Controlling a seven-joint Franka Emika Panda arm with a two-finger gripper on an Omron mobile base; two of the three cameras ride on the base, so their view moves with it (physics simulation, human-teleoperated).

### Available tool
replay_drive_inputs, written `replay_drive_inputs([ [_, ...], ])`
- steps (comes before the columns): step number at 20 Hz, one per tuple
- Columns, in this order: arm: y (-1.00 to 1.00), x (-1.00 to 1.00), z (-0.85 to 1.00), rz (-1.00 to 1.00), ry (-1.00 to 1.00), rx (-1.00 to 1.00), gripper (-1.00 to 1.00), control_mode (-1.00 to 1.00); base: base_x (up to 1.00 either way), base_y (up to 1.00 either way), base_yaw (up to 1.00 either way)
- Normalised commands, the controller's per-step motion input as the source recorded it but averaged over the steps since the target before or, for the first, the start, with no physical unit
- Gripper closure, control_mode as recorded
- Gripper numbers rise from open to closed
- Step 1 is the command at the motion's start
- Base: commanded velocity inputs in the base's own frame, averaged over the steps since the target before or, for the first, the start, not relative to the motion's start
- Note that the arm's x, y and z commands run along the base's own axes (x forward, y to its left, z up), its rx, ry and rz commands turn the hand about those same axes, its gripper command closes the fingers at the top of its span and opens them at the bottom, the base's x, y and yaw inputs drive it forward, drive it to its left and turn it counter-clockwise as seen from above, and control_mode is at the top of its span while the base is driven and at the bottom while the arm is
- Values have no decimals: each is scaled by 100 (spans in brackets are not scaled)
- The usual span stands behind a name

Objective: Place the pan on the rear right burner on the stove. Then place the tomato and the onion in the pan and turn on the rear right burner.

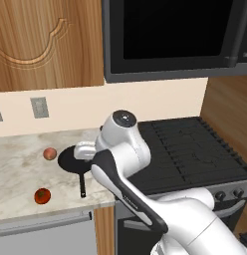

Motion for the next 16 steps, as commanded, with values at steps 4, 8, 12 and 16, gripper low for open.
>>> replay_drive_inputs([
  [4,0,0,-3,0,0,14,-100,-100,0,0,0],
  [8,0,0,-5,0,0,11,-100,-100,0,0,0],
  [12,0,0,-13,0,0,0,-100,-100,0,0,0],
  [16,0,0,-22,0,0,0,-100,-100,0,0,0],
])
